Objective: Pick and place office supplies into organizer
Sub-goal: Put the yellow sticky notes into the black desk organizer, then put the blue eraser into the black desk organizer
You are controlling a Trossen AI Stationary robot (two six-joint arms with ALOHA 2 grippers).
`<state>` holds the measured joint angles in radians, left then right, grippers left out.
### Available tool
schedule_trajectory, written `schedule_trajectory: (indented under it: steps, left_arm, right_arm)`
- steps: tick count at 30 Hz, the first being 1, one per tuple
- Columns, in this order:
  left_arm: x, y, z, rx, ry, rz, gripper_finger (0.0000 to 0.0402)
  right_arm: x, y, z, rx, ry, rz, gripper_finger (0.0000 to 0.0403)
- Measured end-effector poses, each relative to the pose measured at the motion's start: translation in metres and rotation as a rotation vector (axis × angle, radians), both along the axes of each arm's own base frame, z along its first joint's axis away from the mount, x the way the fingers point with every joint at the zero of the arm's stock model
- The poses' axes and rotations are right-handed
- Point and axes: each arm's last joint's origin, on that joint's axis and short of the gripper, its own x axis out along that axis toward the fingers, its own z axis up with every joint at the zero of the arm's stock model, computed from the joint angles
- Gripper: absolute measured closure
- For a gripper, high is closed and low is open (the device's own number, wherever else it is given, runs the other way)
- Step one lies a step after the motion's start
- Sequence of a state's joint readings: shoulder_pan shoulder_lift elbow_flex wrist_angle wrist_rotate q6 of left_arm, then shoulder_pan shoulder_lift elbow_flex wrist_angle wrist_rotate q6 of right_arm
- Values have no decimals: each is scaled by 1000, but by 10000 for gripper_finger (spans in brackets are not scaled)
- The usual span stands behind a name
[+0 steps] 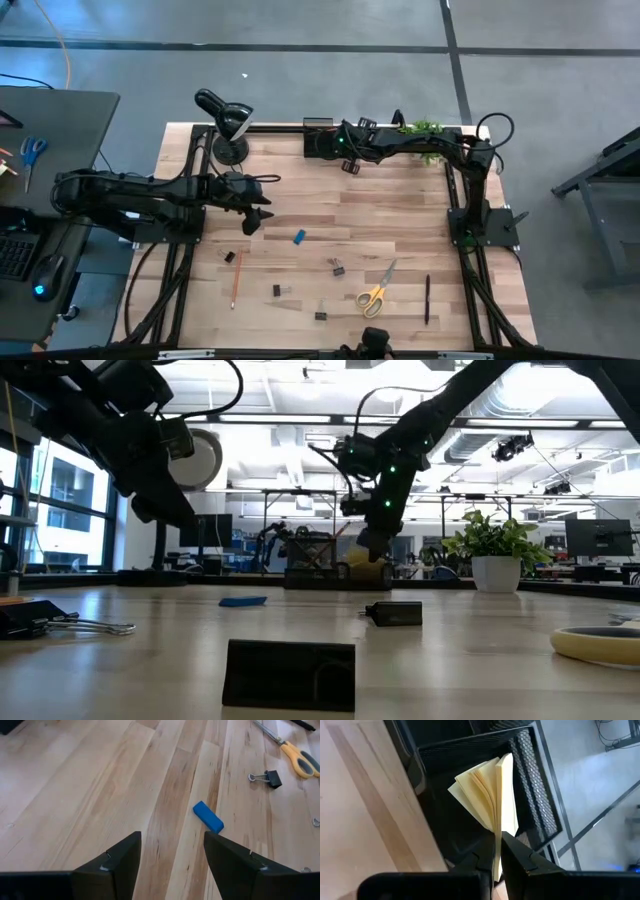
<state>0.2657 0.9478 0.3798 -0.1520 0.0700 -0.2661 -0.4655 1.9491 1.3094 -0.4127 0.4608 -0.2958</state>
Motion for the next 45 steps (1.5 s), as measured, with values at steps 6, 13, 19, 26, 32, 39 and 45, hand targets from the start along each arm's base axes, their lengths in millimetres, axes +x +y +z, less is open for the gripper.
schedule_trajectory:
  steps: [6,13,19,26,32,39,45]
  left_arm:
    - [0,0,0,0,1,0,197]
    - [-1,0,-1,-5,10,2,197]
    - [-1,0,-1,-7,16,2,197]
    - [-1,0,-1,-7,16,2,197]
    - [-1,0,-1,-8,18,2,197]
    - [-2,0,-2,-14,23,7,197]
    - [-2,0,-2,-26,20,18,197]
  right_arm:
    - [5,-3,-11,-1,-14,0,391]
    - [6,-4,-20,0,13,-7,386]
    - [8,0,-20,7,10,6,327]
    - [7,7,-22,25,53,22,262]
    - [7,23,-9,3,88,39,254]
    - [-2,44,41,54,-91,20,271]
    - [3,70,50,382,-253,141,282]
